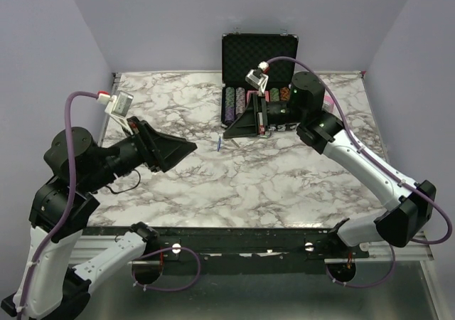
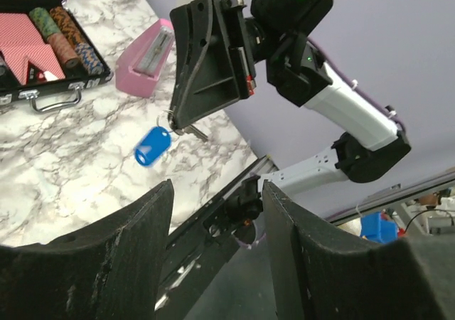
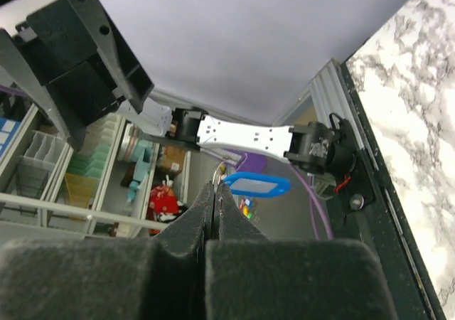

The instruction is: Remove the keys from the keyring

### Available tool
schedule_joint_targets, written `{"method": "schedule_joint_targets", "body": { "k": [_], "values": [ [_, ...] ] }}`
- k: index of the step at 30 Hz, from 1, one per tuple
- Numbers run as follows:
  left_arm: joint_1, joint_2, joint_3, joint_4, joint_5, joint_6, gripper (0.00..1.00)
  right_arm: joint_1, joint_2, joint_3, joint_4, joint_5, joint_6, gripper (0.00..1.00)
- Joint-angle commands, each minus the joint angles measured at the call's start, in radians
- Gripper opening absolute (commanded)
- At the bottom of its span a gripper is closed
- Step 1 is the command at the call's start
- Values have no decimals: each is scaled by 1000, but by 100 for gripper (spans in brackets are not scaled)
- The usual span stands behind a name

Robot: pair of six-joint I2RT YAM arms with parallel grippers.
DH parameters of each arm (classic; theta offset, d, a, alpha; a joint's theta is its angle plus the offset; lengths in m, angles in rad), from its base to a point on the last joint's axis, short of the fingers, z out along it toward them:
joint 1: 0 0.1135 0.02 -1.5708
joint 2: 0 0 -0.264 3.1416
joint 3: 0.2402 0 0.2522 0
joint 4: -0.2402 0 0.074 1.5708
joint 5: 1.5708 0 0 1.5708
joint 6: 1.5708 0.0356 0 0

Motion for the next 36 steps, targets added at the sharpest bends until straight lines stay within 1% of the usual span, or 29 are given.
{"method": "schedule_joint_targets", "body": {
  "k": [1,4,7,11,13,16,18,22,23,26,29,32,36],
  "values": [
    [-3,46,19,-65,41,101,62,1,-17,-33,-21,-117,-33,1],
    [-3,91,72,-152,-86,178,62,-2,3,-33,-35,-117,-79,1],
    [-3,94,57,-163,-171,247,62,-5,47,-64,-70,-73,-134,1],
    [-3,85,62,-199,-235,264,63,-5,87,-91,-54,-30,-91,1],
    [-2,83,60,-199,-243,251,63,-5,66,-110,-40,12,-65,1],
    [0,102,76,-205,-241,228,63,-5,23,-136,-55,65,-83,1],
    [0,117,86,-211,-229,221,63,-3,-6,-173,-48,93,-65,1],
    [-2,122,71,-211,-212,214,63,-5,-64,-280,58,109,4,1],
    [-2,120,66,-212,-205,214,63,-3,-80,-285,51,142,7,1],
    [-2,112,44,-203,-203,211,63,-3,-124,-266,-58,223,-31,1],
    [0,114,30,-186,-185,201,63,-3,-173,-317,-77,305,10,1],
    [0,123,37,-188,-166,218,63,-3,-238,-380,-3,339,53,1],
    [8,160,82,-225,-157,264,63,-3,-313,-473,159,355,126,1]
  ]
}}
